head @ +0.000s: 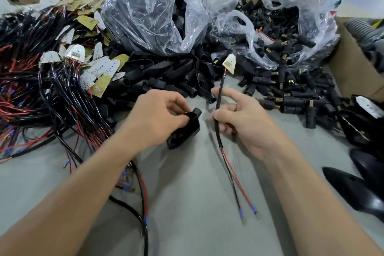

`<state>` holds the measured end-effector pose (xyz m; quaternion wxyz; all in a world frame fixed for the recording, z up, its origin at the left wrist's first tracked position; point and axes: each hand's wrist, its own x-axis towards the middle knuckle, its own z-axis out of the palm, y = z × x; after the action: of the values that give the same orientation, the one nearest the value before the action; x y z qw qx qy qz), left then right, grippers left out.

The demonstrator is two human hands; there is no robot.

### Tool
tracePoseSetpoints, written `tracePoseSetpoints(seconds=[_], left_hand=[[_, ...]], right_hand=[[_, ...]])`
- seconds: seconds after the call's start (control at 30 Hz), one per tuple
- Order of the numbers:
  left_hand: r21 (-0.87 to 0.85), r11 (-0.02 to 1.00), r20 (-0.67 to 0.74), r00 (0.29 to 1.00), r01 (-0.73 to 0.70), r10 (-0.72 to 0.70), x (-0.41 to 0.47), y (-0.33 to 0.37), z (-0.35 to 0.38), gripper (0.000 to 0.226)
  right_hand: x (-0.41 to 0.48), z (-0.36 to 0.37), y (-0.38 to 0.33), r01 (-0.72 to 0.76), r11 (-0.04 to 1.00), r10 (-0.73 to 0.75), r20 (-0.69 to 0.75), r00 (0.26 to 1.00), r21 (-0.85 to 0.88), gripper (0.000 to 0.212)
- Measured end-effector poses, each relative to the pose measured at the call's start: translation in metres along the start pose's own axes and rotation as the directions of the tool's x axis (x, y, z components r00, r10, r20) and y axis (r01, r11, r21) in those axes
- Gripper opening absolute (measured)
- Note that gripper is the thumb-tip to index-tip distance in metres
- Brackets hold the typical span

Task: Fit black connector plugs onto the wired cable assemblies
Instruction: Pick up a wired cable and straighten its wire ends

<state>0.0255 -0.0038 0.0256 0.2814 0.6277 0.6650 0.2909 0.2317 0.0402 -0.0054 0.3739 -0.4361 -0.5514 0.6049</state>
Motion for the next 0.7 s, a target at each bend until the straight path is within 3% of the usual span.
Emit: tracePoseSetpoints(seconds=[0.2,0.37,0.47,0.53,0.7], left_hand=[[0.049,0.997,0.017,0.998,-0.056,0.055,0.019,0.008,0.029,0.028],[-0.201,0.979,-0.058,0.998,-0.035,0.024,0.019,-0.004,0.043,0.027],[-0.284,0.958,-0.094,0.995,-0.051,0.025,0.014,-0.009,0.044,0.042],[-0.246,0.965,-0.035,0.996,-0.089,0.083,0.012,-0.010,0.041,0.056],[-0.119,0.973,0.260,0.940,-0.195,0.221,0.010,-0.016,0.025,0.077]], right_hand=[[0.001,-0.002,-0.015,0.189,0.982,-0.188,-0.111,0.976,-0.005,0.033],[0.001,0.012,-0.011,0.249,0.968,-0.242,-0.228,0.943,0.001,0.019],[0.004,0.009,-0.011,0.254,0.967,-0.239,-0.293,0.926,0.012,0.014],[0.005,0.001,-0.011,0.250,0.967,-0.219,-0.338,0.915,0.050,0.014],[0.006,-0.010,-0.014,0.241,0.962,-0.179,-0.369,0.912,0.128,0.018]])
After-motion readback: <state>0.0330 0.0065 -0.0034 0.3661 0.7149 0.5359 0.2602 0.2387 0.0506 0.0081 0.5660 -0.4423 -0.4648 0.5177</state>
